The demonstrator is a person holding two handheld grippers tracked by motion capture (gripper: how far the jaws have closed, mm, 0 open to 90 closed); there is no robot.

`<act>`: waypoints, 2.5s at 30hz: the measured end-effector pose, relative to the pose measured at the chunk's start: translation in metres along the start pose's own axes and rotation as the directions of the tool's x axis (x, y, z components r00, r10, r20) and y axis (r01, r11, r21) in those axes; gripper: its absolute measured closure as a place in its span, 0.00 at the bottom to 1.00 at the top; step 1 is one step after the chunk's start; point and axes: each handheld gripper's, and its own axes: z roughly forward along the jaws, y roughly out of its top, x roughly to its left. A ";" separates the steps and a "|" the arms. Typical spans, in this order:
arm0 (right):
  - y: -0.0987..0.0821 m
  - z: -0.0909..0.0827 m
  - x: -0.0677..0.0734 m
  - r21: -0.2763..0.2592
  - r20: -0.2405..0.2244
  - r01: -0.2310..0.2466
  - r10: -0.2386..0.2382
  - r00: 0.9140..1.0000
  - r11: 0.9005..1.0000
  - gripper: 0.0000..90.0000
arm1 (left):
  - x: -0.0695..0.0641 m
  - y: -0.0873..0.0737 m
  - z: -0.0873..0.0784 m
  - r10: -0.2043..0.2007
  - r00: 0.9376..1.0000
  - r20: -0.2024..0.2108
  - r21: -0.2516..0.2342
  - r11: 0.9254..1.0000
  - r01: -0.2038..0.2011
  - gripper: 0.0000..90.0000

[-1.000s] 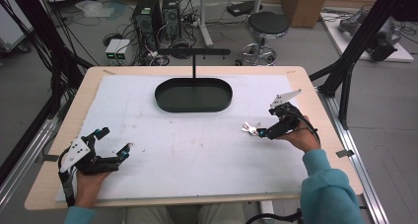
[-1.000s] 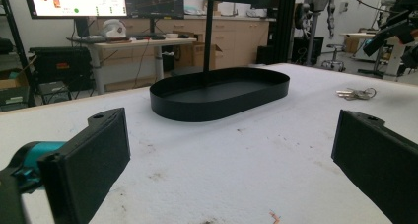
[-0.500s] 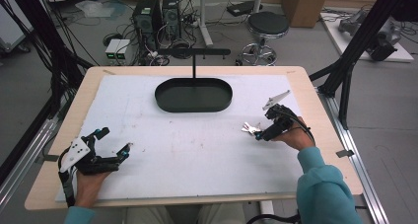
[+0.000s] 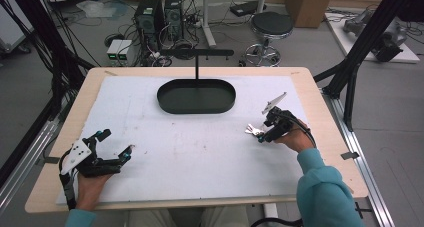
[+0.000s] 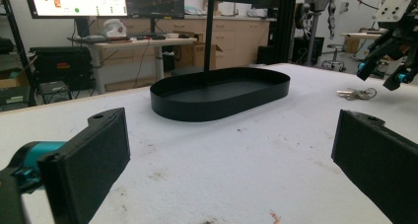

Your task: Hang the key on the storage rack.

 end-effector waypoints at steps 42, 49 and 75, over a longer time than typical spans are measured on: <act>0.003 0.006 0.002 0.091 0.003 -0.018 0.018 1.000 0.996 0.97 | 0.000 0.000 0.000 0.001 1.000 0.001 -0.001 1.000 -0.001 0.02; 0.003 0.007 0.001 0.099 0.005 -0.034 0.033 0.999 0.995 0.99 | 0.000 0.000 0.000 0.001 1.000 0.001 -0.001 1.000 -0.001 0.02; 0.069 -0.074 -0.011 -0.310 -0.130 -0.094 0.056 0.990 0.946 0.99 | 0.001 0.000 0.000 -0.008 1.000 0.001 -0.004 1.000 0.008 0.02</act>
